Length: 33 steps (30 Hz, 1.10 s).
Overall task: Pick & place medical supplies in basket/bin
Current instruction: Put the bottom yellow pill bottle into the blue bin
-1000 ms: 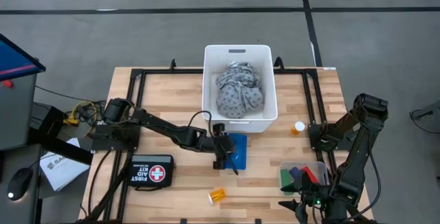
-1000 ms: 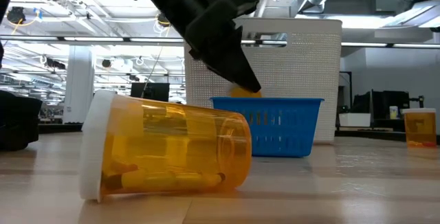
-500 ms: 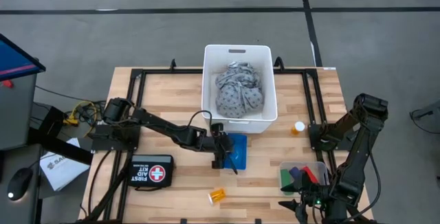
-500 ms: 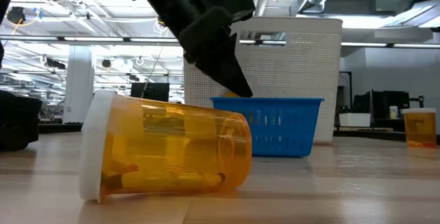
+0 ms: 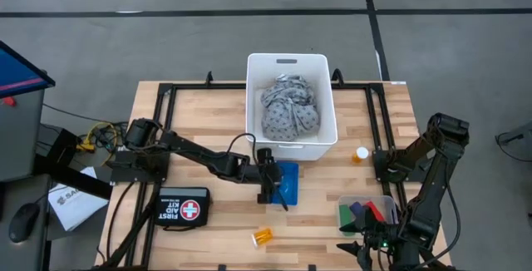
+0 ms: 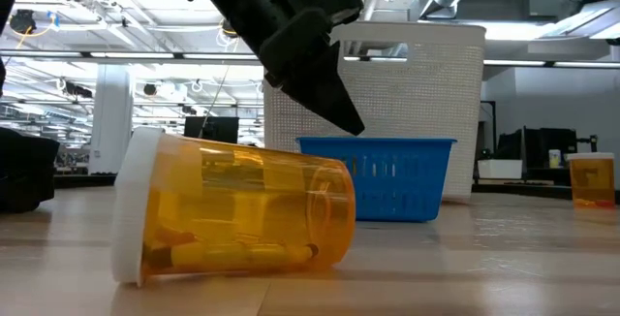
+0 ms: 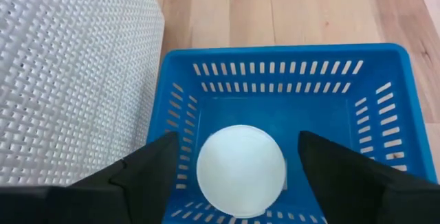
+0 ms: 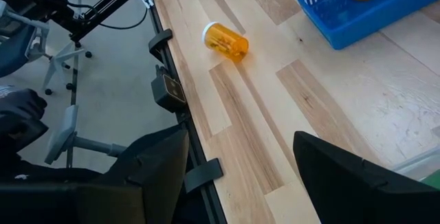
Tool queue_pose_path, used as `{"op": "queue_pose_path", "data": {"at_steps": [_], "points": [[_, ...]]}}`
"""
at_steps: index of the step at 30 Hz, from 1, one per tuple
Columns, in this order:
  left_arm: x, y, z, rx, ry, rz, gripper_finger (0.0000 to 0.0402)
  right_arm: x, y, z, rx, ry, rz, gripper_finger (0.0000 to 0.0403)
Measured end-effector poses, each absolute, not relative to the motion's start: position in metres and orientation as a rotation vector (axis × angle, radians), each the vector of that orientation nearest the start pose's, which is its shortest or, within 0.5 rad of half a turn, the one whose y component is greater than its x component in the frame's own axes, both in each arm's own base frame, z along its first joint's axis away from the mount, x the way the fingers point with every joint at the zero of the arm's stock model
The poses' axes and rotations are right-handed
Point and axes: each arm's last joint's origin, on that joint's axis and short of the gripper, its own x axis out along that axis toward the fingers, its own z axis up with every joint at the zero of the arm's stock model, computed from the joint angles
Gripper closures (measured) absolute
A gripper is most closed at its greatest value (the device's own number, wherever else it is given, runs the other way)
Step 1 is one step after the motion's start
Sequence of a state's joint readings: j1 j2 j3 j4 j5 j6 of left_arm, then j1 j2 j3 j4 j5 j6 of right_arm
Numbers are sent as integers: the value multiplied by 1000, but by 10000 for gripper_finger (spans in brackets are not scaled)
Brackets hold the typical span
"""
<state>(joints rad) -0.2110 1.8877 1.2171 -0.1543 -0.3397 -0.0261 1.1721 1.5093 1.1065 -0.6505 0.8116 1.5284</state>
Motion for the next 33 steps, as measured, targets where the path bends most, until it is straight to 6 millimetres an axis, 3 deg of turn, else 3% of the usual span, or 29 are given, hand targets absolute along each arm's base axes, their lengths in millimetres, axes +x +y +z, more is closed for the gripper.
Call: {"op": "queue_pose_path", "data": {"at_steps": [13, 20, 27, 30, 33], "points": [[385, -88, 181, 205, 789, 69, 133, 134, 265, 250, 586, 633, -161, 143], [371, -99, 221, 198, 688, 8, 142, 134, 265, 250, 587, 633, -161, 143], [335, -135, 259, 87, 676, -220, 138, 131, 266, 250, 583, 635, -150, 143], [319, -156, 262, 32, 717, -235, 128, 131, 267, 250, 583, 634, -149, 143], [302, -178, 250, -1, 819, -178, 120, 131, 267, 249, 583, 633, -149, 143]]}}
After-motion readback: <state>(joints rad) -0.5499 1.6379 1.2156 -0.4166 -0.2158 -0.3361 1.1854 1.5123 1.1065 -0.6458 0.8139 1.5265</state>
